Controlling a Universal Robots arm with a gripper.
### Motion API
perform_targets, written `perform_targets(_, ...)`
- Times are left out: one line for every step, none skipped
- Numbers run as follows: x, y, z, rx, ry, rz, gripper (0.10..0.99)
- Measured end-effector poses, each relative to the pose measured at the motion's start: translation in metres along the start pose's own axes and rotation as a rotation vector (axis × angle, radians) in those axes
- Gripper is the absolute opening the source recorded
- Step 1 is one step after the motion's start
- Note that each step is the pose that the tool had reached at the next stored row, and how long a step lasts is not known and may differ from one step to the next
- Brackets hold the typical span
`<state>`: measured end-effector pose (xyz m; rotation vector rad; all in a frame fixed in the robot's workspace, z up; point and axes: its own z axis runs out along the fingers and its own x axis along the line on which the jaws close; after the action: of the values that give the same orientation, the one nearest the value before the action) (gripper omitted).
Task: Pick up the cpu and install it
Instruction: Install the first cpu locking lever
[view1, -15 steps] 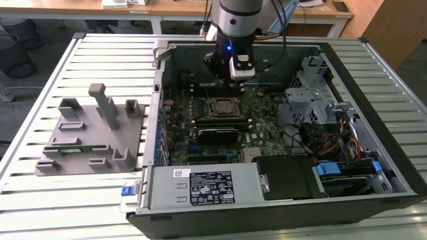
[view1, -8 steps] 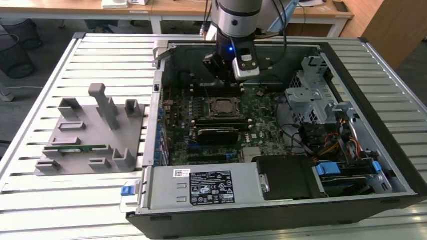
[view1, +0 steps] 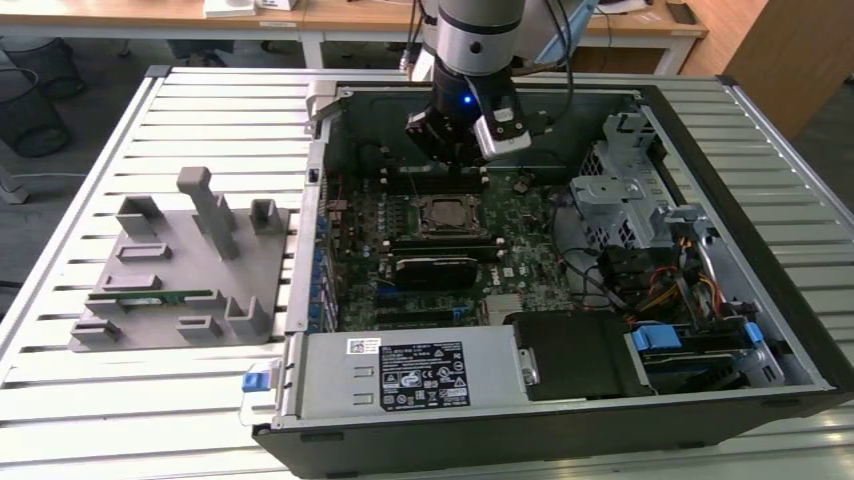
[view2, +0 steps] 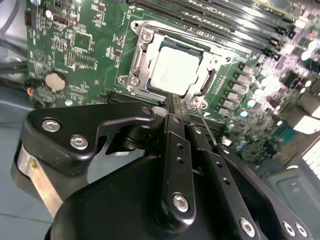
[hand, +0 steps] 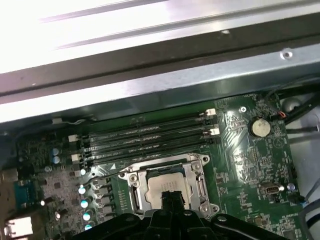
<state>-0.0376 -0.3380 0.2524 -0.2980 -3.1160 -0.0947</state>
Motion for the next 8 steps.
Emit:
perform_targets(0.0000,0.0000,0.0001,0.000,0.0010,-0.019,0.106)
perform_targets(0.0000,0.0000,0.0002,0.001,0.0020,-0.037,0.106)
perform_targets(0.0000,0.0000,0.0003,0.001,0.0029,-0.055,0.106)
perform_targets(0.0000,0.0000,0.0003,0.001,0.0040,-0.073,0.106)
perform_targets(0.0000,0.0000,0.0004,0.001,0.0050,-0.090,0.106)
perform_targets(0.0000,0.0000,0.0004,0.002,0.0060,-0.107,0.106)
perform_targets(0.0000,0.0000,0.0005,0.002,0.0070,-0.123,0.106)
perform_targets(0.0000,0.0000,0.0006,0.002,0.0079,-0.139,0.106)
